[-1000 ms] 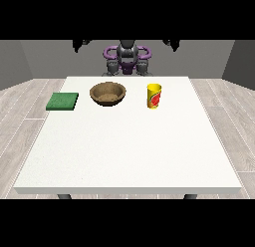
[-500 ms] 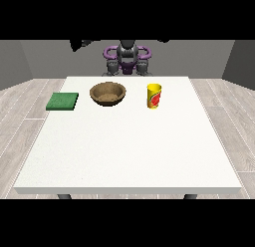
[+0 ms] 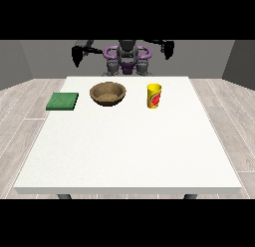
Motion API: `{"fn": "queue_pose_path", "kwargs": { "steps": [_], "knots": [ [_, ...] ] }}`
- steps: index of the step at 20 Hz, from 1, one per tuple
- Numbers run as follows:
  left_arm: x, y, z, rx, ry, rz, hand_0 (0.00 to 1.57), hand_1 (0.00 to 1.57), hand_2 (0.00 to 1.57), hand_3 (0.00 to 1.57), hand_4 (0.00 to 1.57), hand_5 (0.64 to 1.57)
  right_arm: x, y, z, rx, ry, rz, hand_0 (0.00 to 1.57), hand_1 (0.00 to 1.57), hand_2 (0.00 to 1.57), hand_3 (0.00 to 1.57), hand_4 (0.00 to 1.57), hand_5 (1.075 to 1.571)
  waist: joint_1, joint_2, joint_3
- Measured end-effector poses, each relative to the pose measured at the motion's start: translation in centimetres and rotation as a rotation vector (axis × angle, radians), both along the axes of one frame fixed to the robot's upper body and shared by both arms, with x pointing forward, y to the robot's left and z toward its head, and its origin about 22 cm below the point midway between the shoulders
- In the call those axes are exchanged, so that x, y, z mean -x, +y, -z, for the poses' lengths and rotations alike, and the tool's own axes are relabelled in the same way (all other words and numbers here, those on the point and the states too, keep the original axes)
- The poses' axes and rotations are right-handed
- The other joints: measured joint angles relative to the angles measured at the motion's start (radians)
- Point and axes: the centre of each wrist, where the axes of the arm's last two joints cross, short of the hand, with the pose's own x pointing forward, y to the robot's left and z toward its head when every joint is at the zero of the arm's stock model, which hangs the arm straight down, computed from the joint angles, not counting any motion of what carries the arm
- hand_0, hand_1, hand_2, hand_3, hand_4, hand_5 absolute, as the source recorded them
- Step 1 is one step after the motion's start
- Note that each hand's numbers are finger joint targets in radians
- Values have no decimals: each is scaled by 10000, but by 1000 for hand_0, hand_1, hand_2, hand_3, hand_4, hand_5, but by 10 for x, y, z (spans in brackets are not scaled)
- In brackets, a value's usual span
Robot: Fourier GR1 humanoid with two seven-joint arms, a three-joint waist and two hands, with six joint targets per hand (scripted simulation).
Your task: Pick the cup and pour the ball into the bowl, then pick the bowl and place it on the pad
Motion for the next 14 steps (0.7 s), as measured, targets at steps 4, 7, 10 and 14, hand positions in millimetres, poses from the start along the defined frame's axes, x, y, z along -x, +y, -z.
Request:
{"fn": "queue_pose_path", "kwargs": {
  "steps": [4,7,10,14],
  "knots": [
    [-25,19,1,-415,-516,-425,0,0,0,0,0,1252,-12,-1,-8,131,-683,-294,0,0,0,0,0,1561,-301,905,-3],
    [-39,31,7,-603,-638,-668,0,0,0,0,0,1257,-19,-13,-7,257,-949,-361,0,0,0,0,0,1560,-422,1242,-5],
    [-53,39,8,-737,-577,-754,0,0,0,0,0,1266,-26,-29,-6,266,-963,-307,0,0,0,0,0,1563,-462,1263,-2],
    [-67,31,22,-777,-710,-948,0,0,0,0,0,1239,-35,-37,-7,371,-1083,-414,0,0,0,0,0,1563,-624,1397,-2]
  ]
}}
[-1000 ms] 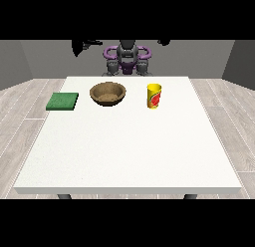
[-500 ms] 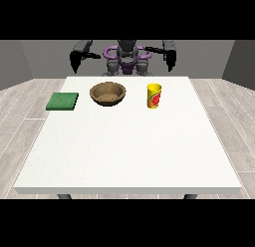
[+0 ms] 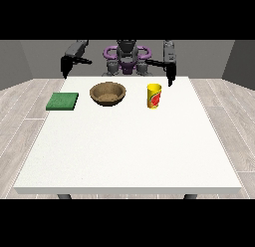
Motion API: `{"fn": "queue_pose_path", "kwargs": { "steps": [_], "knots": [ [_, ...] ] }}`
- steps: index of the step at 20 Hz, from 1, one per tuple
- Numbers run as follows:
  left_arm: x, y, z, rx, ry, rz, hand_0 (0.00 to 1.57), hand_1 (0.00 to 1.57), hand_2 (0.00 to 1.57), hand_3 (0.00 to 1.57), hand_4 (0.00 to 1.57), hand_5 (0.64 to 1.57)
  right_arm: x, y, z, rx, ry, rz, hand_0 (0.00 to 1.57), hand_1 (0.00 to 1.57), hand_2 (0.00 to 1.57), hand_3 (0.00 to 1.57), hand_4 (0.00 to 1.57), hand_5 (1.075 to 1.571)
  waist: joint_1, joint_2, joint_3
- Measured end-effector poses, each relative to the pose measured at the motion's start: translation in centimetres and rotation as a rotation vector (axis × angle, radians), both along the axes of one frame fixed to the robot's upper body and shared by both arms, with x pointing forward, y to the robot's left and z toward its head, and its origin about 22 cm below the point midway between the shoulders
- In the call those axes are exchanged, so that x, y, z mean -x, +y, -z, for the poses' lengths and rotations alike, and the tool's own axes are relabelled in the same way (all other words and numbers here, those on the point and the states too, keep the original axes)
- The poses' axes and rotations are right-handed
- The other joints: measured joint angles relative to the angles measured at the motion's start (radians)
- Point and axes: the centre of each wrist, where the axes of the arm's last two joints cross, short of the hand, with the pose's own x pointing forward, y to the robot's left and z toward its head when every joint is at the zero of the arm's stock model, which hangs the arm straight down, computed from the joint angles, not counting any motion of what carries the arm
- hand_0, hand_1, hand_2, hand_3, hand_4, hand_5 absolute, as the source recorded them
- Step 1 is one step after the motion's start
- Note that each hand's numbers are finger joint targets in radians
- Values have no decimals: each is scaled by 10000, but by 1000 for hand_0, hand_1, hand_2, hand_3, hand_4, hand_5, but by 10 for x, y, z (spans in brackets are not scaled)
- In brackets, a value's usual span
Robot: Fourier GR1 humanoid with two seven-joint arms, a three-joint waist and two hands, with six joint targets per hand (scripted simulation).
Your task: Pick the cup and pour the ball into the bowl, then pick the bowl and place it on the pad
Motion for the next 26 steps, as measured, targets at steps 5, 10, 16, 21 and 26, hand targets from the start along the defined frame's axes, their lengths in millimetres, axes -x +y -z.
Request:
{"fn": "queue_pose_path", "kwargs": {
  "steps": [5,10,16,21,26],
  "knots": [
    [-7,0,25,-111,-172,-251,0,0,0,0,0,1249,-2,-14,10,-107,-74,37,0,0,0,0,0,1563,-78,175,-2],
    [-18,-6,40,49,-403,-522,0,0,0,0,0,1267,-9,-28,6,-141,-333,-51,0,0,0,0,0,1558,-296,598,0],
    [-23,-2,62,50,-421,-718,0,0,0,0,0,1238,-9,-44,7,-169,-362,-123,0,0,0,0,0,1560,-436,707,-3],
    [-26,18,65,-1239,-619,-1761,1305,1305,1571,1571,811,1515,-15,-44,-7,-104,-674,-378,0,0,0,0,0,1558,-760,981,2],
    [-33,18,61,-2643,-1139,-3028,1338,1338,1571,1571,869,1506,-18,-56,-19,-79,-1083,-577,0,0,0,0,0,1556,-1230,1346,33]
  ]
}}
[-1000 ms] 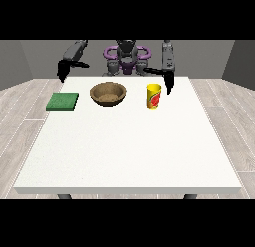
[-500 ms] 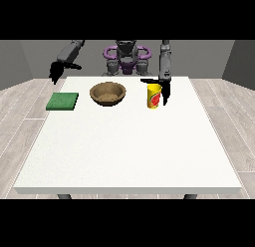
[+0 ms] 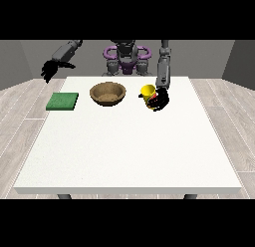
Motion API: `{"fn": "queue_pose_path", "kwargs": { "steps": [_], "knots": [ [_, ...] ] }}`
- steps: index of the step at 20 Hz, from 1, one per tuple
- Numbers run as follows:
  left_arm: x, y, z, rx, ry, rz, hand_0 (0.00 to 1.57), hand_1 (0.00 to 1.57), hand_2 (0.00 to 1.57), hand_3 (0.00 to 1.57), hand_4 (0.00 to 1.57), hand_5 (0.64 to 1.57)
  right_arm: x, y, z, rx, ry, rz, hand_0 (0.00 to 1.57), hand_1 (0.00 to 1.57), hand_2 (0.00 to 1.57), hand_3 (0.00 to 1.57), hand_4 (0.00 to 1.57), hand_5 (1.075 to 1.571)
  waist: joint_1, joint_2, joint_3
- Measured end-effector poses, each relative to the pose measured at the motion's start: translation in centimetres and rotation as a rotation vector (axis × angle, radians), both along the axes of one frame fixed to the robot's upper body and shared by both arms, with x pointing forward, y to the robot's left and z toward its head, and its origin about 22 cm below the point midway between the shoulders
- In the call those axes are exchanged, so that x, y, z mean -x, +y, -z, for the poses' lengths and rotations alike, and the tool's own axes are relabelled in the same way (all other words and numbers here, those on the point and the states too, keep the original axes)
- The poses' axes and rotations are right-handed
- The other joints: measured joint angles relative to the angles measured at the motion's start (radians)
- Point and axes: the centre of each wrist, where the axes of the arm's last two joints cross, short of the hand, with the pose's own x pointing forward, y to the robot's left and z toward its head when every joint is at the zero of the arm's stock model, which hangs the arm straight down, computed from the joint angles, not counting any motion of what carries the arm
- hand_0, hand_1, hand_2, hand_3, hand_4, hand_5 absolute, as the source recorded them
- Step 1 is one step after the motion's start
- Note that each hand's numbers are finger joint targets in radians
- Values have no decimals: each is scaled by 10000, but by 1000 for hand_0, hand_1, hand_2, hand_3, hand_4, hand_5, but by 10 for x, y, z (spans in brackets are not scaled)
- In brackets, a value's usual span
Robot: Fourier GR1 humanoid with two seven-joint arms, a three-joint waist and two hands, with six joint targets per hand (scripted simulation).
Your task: Pick the cup and pour the ball into the bowl, then pick the bowl and place it on the pad
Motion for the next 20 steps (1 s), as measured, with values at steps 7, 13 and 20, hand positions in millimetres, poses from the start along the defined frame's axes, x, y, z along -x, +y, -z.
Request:
{"fn": "queue_pose_path", "kwargs": {
  "steps": [7,13,20],
  "knots": [
    [-9,-23,-2,-1137,274,-467,1348,1348,1571,1571,989,1532,3,-34,5,-55,488,455,0,0,0,0,0,1556,202,-566,-3],
    [-12,-57,-8,-2846,1463,-168,1397,1397,1571,1571,1091,1571,22,-62,46,-157,2146,1288,0,0,0,0,0,1560,971,-2374,-3],
    [-9,-107,-17,-4278,2233,641,1395,1395,1571,1571,1113,1567,52,-90,81,-322,3261,2294,0,0,0,0,0,1560,1994,-3433,-16]
  ]
}}
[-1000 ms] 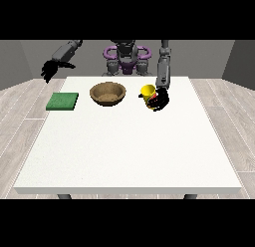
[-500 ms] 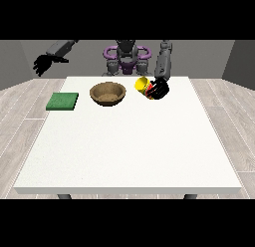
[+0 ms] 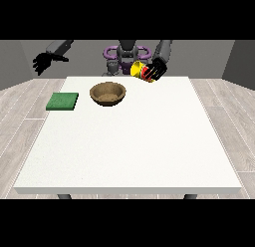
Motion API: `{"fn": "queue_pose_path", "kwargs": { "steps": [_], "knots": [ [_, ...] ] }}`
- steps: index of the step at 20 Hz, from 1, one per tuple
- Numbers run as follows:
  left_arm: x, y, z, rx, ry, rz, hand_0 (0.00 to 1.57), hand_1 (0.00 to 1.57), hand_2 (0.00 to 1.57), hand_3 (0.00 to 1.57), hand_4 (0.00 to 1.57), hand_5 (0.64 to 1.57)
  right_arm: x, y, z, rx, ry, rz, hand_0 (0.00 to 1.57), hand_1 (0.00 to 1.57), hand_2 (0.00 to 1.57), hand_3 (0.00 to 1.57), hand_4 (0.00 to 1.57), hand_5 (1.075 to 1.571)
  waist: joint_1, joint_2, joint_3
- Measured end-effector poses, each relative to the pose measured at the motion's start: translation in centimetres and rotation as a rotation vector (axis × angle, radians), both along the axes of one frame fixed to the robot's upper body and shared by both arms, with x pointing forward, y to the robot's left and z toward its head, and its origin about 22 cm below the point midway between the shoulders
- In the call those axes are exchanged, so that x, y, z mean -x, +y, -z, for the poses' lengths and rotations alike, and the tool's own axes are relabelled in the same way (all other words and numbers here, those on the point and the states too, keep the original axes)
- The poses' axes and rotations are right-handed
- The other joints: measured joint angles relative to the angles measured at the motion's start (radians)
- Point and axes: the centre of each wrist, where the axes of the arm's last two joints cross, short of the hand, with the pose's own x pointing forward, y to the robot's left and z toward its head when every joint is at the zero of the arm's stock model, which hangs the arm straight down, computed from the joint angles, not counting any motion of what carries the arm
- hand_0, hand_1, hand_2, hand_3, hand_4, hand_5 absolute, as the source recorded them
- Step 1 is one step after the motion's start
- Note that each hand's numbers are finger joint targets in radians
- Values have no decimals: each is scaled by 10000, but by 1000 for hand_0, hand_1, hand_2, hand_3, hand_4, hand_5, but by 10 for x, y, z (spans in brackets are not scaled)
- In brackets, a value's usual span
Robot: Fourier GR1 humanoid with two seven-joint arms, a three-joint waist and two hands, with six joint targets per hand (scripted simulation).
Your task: Pick the cup and pour the ball into the bowl, then pick the bowl and place it on the pad
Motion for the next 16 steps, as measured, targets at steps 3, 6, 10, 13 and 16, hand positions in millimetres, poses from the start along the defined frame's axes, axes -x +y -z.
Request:
{"fn": "queue_pose_path", "kwargs": {
  "steps": [3,6,10,13,16],
  "knots": [
    [0,-14,-6,-733,-46,10,1367,1367,1571,1571,1114,1566,7,-6,8,-53,163,255,0,0,83,0,0,1554,257,-125,-4],
    [5,-33,-5,-1585,72,161,1326,1326,1571,1571,1024,1569,17,-9,19,-98,414,425,0,0,0,0,0,1552,447,-394,2],
    [7,-52,-9,-2782,-18,254,1015,1015,1571,1571,948,1570,24,-12,28,-138,602,501,0,0,46,0,0,1550,496,-589,-5],
    [9,-77,-20,-3604,-388,339,682,682,1571,1534,891,1571,16,-15,21,-101,512,477,0,0,0,0,0,1551,406,-426,1],
    [14,-94,-24,-4300,-587,216,531,531,1571,1571,930,1569,-1,-11,10,21,385,271,0,0,0,29,0,1533,242,-297,-2]
  ]
}}
